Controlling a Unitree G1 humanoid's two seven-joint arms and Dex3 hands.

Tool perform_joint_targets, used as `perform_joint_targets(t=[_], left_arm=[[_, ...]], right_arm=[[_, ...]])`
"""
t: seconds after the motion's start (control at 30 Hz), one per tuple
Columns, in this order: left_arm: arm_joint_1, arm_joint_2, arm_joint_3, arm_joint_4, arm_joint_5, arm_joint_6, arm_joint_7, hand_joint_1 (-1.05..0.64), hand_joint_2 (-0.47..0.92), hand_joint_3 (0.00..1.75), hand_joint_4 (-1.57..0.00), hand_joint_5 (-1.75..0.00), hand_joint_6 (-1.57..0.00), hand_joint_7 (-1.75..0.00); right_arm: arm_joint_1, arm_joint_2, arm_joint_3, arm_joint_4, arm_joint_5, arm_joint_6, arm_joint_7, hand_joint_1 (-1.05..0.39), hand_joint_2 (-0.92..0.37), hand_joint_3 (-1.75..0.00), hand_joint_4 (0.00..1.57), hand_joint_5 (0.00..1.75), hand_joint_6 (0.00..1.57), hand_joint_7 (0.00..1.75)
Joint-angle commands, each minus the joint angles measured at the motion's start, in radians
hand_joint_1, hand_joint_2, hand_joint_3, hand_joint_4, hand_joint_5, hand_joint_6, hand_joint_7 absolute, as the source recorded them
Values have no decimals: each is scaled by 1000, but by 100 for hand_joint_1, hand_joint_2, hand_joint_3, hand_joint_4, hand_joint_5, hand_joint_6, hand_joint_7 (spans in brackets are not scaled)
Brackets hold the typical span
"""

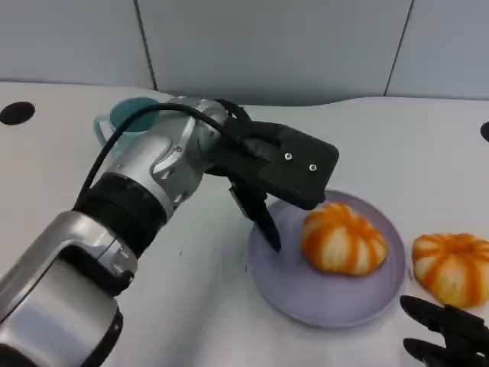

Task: Grasp the bread from the table and place it into the plate.

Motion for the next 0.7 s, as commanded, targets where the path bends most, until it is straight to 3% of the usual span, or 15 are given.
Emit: perform_joint_targets(t=[0.03,0.07,0.13,0.17,0.23,0.27,0.37,0.63,0.7], left_arm=[[13,14,27,-14,-19,-43,33,-69,92,1,-45,-25,-44,-12],[15,14,29,-13,-18,-51,39,-67,92,3,-48,-57,-55,-20],[37,26,55,-51,-27,-52,68,-64,92,6,-48,-101,-65,-33],[50,34,68,-73,-32,-49,82,-61,92,8,-50,-119,-61,-63],[91,55,106,-121,-56,-60,119,-59,92,9,-51,-128,-56,-84],[126,76,141,-154,-83,-67,138,-56,92,9,-49,-142,-50,-104],[215,133,221,-220,-157,-92,156,-54,92,7,-46,-155,-43,-123],[394,179,327,-318,-308,-61,154,-54,92,10,-43,-146,-35,-125],[488,180,380,-382,-359,-14,187,-53,92,9,-36,-158,-30,-141]], right_arm=[[9,-5,-10,-11,4,11,-5,-45,-92,-48,68,2,56,0],[10,-5,-10,-11,3,11,-6,-45,-92,-48,68,2,56,0],[10,-9,-10,-11,-3,12,-6,-45,-92,-48,69,3,56,0],[10,-9,-11,-11,-3,14,-5,-45,-92,-49,69,3,57,1],[10,-7,-13,-8,4,9,-3,-45,-92,-49,70,3,57,1],[10,-6,-13,-5,7,6,-3,-45,-92,-48,69,3,57,1],[7,-6,-13,6,11,2,-1,-45,-92,-48,68,2,57,0],[4,-16,-26,13,18,-8,6,-46,-92,-49,69,3,57,0],[6,-16,-33,17,22,-15,8,-45,-92,-49,68,2,57,0]])
